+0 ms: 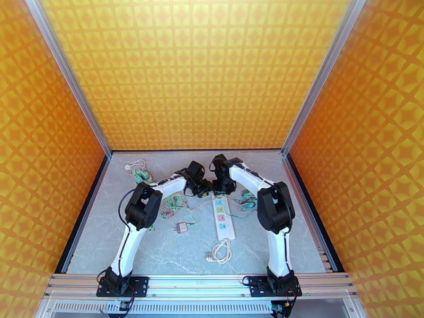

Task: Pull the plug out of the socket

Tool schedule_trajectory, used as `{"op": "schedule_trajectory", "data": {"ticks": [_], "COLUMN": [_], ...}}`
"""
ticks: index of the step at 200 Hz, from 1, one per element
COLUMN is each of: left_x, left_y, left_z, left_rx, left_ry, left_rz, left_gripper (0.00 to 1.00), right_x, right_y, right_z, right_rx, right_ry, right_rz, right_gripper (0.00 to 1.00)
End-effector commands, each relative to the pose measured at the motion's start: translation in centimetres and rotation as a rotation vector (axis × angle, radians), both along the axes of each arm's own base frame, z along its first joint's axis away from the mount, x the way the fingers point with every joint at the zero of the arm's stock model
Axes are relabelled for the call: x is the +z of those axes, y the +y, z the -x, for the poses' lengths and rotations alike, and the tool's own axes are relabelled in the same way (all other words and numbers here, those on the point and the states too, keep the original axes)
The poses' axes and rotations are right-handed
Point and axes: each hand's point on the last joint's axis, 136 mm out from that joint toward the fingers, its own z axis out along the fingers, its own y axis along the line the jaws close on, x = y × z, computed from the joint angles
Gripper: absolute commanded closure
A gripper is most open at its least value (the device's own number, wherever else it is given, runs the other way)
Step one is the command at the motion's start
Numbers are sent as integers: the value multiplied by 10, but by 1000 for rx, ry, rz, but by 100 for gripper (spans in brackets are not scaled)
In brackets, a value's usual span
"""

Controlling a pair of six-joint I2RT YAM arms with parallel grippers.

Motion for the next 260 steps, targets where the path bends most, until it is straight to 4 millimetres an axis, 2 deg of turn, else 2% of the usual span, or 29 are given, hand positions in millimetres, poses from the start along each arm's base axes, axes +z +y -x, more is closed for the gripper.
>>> {"op": "schedule_trajectory", "data": {"ticks": [1, 42, 58, 86, 137, 156, 187, 218, 260], "left_x": [-83, -90, -89, -88, -90, -91, -90, -85, -66], "left_y": [18, 24, 24, 21, 19, 19, 20, 20, 22], "left_z": [70, 74, 74, 71, 70, 70, 72, 70, 58], "left_rx": [-57, -51, -51, -48, -54, -55, -59, -60, -45], "left_ry": [217, 243, 240, 236, 240, 242, 241, 232, 198], "left_rz": [-242, -272, -271, -266, -270, -273, -274, -269, -243], "left_gripper": [59, 60, 60, 60, 60, 60, 60, 60, 60], "right_x": [10, 27, 29, 30, 30, 31, 39, 58, 98], "right_y": [23, -6, -9, 6, 57, 62, 40, 10, -29], "right_z": [-21, -24, -24, -23, -9, -6, -11, -21, -36], "right_rx": [3, 15, 14, -11, 58, 63, 72, 9, -81], "right_ry": [-67, -132, -133, -126, -124, -120, -165, -210, -329], "right_rz": [-71, 68, 79, 13, -7, -7, 94, 102, 65], "right_gripper": [79, 81, 81, 81, 81, 81, 81, 81, 81]}}
